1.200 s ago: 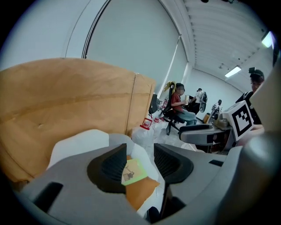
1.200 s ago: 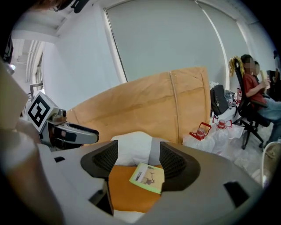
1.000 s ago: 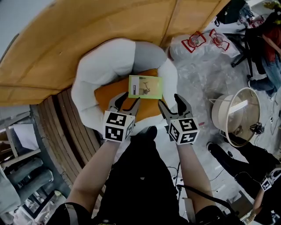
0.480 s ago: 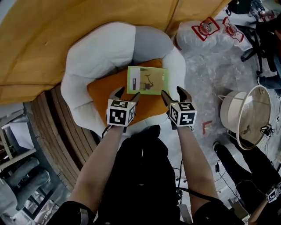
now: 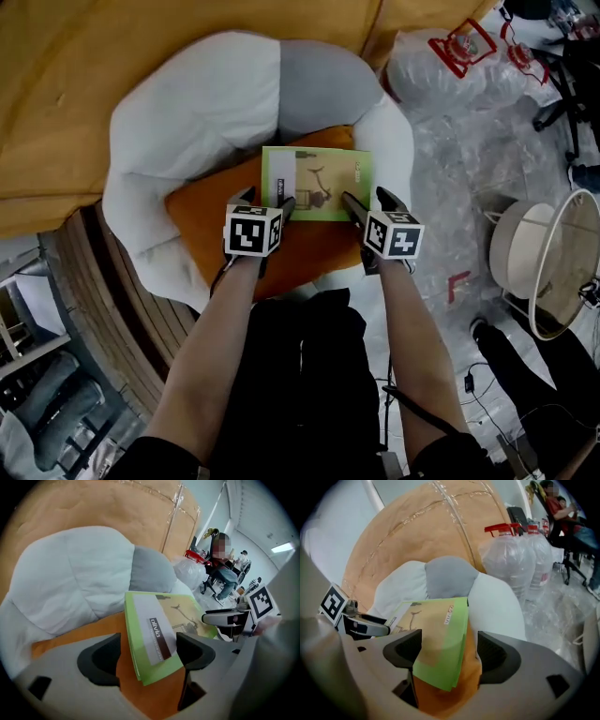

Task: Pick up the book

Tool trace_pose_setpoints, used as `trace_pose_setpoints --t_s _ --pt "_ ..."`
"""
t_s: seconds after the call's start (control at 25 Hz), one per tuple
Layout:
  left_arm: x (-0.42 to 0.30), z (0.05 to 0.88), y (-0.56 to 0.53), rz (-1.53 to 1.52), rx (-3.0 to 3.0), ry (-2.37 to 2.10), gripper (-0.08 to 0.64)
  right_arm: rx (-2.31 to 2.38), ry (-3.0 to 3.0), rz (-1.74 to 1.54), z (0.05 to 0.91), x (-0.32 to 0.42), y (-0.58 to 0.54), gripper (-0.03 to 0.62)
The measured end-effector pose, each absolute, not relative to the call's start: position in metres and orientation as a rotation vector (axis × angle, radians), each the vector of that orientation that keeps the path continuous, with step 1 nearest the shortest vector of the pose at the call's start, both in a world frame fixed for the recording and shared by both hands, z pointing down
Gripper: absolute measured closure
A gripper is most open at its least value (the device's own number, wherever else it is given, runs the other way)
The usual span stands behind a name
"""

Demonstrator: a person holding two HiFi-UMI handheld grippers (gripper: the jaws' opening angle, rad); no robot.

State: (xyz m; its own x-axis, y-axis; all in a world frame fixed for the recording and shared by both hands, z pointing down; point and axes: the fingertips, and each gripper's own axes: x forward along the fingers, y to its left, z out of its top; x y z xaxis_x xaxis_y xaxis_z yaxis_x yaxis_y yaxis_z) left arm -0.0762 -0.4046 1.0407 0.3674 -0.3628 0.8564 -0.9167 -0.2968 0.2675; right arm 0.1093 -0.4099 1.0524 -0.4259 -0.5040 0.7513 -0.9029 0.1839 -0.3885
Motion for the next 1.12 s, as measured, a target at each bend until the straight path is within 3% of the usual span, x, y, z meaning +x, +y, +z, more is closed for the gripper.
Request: trace_pose_setpoints --t_s 0.2,0.6,0.84,1.12 --pt "-0.068 1.06 -0.4 0.783 1.785 -1.042 0.202 1.336 -2.029 1.378 1.073 0.096 -0.406 0.242" --pt "-0.064 1.019 -0.392 0.798 1.807 -1.059 0.24 1.32 -2.06 1.256 1.026 0.094 -0.404 0.242" --pt "-0.053 0.914 -0.401 0.751 1.917 -1.104 0.241 1.388 -2.138 1.149 0.916 0.105 -0.411 0.242" --pt "-0.038 0.717 -0.417 0.632 2.132 -1.208 0.241 1.502 -2.301 0.931 0.714 0.12 -0.423 0.242"
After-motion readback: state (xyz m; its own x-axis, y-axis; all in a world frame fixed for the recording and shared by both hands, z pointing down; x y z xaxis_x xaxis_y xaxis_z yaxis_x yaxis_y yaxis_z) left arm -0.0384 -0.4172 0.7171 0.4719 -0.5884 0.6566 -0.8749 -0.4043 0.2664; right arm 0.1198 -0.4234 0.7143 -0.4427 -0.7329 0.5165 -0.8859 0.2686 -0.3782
